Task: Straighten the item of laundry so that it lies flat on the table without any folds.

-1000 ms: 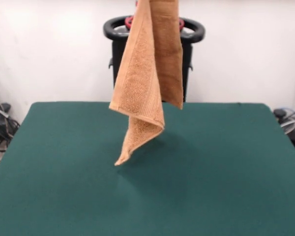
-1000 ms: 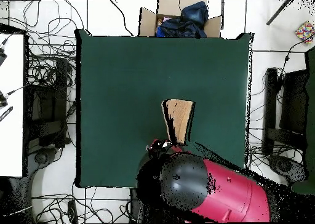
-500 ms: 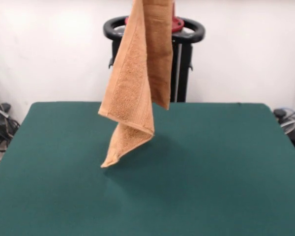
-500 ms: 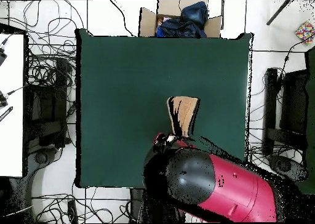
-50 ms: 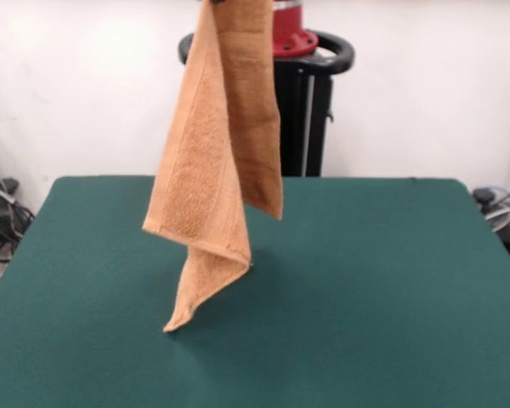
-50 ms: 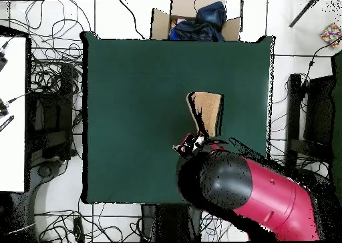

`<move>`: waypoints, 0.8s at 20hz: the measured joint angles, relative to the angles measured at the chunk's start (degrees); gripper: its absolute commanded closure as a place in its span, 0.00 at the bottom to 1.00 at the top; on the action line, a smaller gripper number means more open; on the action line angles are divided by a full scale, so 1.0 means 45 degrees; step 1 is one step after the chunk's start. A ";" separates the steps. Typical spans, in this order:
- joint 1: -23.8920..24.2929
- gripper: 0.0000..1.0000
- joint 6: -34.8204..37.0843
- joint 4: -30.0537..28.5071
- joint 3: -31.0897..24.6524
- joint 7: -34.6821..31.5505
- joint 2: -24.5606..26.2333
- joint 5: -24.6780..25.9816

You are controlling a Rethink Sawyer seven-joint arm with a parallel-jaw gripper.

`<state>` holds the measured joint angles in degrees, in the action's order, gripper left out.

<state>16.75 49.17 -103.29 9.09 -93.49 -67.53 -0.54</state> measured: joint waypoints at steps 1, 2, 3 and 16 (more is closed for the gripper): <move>0.0150 1.00 -0.0106 -0.0043 -0.0118 0.0013 0.0068 0.0012; 0.0279 1.00 -0.0188 -0.0078 -0.0219 0.0032 0.0118 0.0046; 0.0380 1.00 -0.0261 -0.0100 -0.0308 0.0054 0.0168 0.0092; 0.1540 1.00 -0.0664 -0.0183 -0.1751 0.0150 0.1188 0.1213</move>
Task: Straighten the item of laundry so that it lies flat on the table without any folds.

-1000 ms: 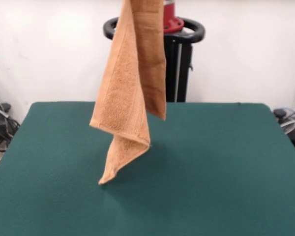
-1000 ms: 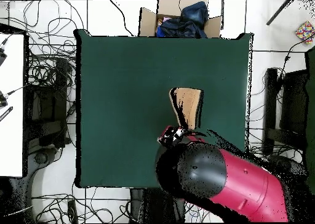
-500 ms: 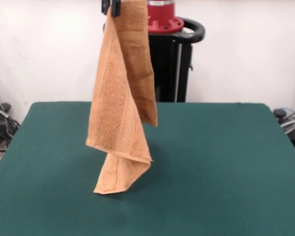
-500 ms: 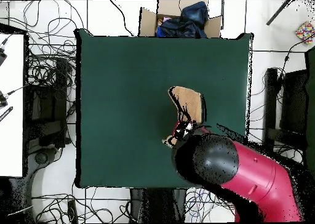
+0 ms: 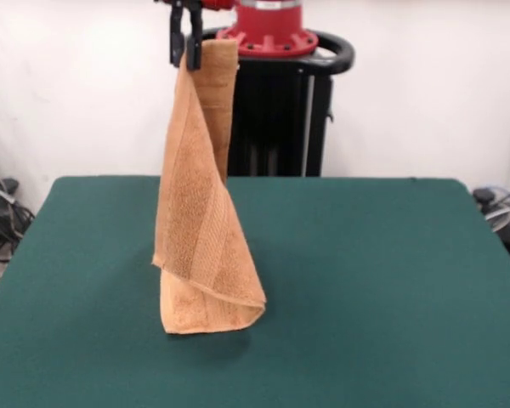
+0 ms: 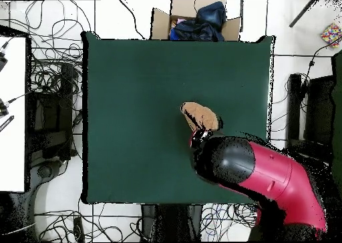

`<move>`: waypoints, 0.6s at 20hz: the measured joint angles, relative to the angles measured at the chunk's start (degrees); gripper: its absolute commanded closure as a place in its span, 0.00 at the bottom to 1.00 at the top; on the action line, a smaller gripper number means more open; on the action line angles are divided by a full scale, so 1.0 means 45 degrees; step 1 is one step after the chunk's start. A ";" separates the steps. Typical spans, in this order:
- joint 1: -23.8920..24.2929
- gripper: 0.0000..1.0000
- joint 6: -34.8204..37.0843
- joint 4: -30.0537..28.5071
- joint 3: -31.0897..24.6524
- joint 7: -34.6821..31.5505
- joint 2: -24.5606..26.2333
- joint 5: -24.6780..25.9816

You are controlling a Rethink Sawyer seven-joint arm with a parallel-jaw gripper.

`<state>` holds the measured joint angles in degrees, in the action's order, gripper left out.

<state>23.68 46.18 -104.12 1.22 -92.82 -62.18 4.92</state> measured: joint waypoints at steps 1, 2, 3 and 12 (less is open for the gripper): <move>0.0064 1.00 -0.0040 -0.0033 -0.0099 0.0000 0.0032 0.0002; 0.0127 1.00 -0.0085 -0.0077 -0.0200 0.0000 0.0050 0.0005; 0.0201 1.00 -0.0151 -0.0156 -0.0309 0.0000 0.0055 0.0005; 0.0320 1.00 -0.0315 -0.0966 -0.0984 0.0000 -0.0085 0.0031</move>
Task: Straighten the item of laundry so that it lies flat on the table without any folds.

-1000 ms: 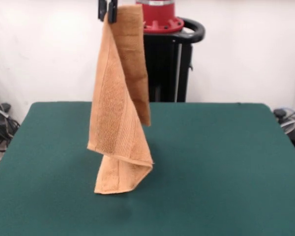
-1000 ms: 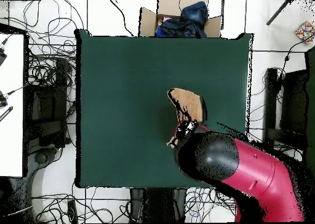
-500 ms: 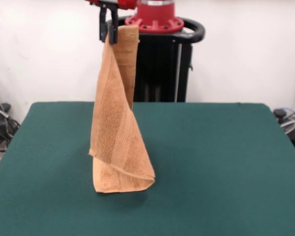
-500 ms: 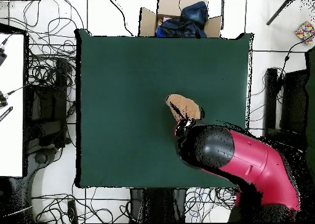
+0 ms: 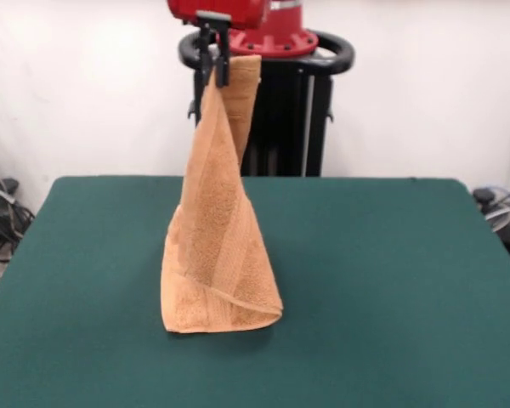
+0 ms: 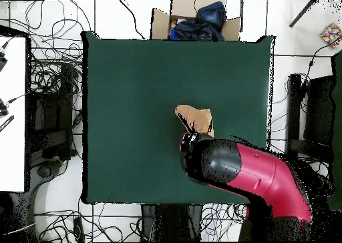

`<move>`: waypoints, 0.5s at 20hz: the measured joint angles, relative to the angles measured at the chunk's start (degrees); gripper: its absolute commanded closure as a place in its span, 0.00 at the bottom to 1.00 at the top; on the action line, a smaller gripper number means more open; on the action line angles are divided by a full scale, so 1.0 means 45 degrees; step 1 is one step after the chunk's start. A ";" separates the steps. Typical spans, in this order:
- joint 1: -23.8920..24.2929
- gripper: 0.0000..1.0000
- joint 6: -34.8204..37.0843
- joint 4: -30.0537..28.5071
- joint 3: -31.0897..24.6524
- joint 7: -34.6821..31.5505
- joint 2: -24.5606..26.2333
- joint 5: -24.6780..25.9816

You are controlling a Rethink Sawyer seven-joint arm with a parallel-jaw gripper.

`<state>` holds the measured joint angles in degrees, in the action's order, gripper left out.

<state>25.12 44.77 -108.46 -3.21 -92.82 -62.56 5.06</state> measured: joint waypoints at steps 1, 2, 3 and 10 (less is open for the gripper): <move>-0.0024 1.00 0.0000 -0.0075 -0.0055 0.0000 -0.0001 0.0005; -0.0043 1.00 0.0000 -0.0116 -0.0084 0.0000 0.0001 0.0005; -0.0074 1.00 0.0000 -0.0160 -0.0123 0.0000 0.0003 0.0008; -0.0200 1.00 -0.0021 -0.0169 -0.0372 0.0000 0.0120 0.0005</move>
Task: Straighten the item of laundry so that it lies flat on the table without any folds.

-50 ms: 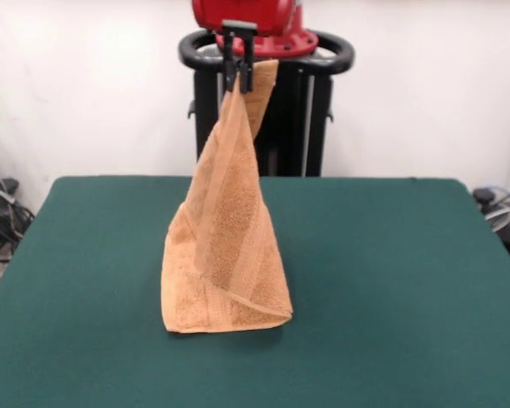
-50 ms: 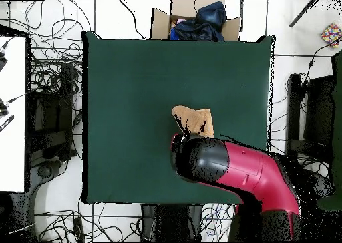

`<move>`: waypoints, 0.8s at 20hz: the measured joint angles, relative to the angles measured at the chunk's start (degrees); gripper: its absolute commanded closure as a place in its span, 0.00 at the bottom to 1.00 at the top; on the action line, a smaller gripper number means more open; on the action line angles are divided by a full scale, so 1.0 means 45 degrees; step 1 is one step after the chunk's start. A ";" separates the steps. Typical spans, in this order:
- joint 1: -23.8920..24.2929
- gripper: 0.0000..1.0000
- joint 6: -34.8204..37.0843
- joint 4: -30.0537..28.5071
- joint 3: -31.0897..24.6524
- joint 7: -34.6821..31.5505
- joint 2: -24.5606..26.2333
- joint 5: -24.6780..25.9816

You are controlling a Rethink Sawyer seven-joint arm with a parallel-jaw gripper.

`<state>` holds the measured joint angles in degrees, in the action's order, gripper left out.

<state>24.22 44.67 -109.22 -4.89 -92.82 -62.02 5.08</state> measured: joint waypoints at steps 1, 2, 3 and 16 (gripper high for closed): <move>-0.0005 1.00 -0.0018 -0.0002 -0.0028 0.0000 0.0020 0.0000; -0.0004 1.00 -0.0066 -0.0018 -0.0054 0.0000 0.0040 0.0000; -0.0003 1.00 -0.0140 -0.0039 -0.0071 0.0000 0.0055 0.0000; -0.0004 1.00 -0.2473 -0.1153 -0.0188 0.0000 0.0302 -0.0003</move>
<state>24.21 33.54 -114.41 -5.74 -92.82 -60.66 5.07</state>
